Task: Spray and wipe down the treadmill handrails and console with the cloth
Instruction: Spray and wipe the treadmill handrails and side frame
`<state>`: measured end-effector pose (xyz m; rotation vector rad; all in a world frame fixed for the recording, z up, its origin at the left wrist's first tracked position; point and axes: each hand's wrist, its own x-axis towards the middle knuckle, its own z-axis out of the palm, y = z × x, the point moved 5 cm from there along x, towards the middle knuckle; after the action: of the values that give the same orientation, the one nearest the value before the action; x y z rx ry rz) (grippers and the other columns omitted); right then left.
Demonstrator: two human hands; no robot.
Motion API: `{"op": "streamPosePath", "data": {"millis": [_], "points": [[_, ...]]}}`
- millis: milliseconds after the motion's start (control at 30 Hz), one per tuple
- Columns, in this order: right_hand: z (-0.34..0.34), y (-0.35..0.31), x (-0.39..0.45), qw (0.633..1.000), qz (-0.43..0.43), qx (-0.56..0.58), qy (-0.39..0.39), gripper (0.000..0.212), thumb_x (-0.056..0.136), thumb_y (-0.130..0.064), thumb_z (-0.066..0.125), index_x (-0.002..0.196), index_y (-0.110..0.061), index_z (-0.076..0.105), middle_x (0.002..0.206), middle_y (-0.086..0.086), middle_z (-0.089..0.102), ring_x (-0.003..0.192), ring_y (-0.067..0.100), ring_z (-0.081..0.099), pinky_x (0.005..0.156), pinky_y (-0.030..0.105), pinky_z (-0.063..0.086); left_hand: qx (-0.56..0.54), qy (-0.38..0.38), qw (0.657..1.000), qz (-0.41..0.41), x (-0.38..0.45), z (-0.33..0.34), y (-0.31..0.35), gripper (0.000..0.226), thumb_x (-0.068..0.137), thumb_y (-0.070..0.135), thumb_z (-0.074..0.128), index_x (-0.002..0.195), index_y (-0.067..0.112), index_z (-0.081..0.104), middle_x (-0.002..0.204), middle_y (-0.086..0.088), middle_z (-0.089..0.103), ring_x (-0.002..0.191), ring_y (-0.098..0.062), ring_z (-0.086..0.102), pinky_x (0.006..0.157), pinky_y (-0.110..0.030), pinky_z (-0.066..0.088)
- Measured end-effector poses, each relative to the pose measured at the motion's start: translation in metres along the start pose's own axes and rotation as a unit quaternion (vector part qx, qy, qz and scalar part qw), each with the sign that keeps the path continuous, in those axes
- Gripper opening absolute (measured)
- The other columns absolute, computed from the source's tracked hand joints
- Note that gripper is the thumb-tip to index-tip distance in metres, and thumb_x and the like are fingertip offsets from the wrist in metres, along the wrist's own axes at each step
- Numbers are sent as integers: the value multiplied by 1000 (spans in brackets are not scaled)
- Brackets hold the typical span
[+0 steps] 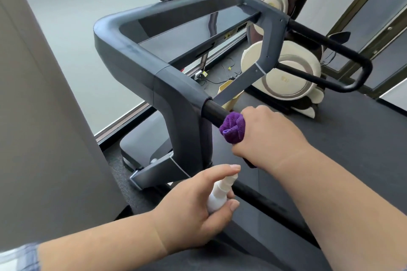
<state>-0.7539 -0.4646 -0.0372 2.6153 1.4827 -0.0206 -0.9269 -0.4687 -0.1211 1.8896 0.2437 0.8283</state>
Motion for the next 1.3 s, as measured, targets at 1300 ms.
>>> {"op": "streamPosePath", "data": {"millis": [1300], "points": [[26,134,-89,994,-86,66,25,40,73,-47,64,95,-24,41,94,4,40,81,30,44,69,38,47,128,60,990,-25,-39,194,106,59,92,28,62,137,51,33,88,22,59,75,-7,61,73,-25,49]]}}
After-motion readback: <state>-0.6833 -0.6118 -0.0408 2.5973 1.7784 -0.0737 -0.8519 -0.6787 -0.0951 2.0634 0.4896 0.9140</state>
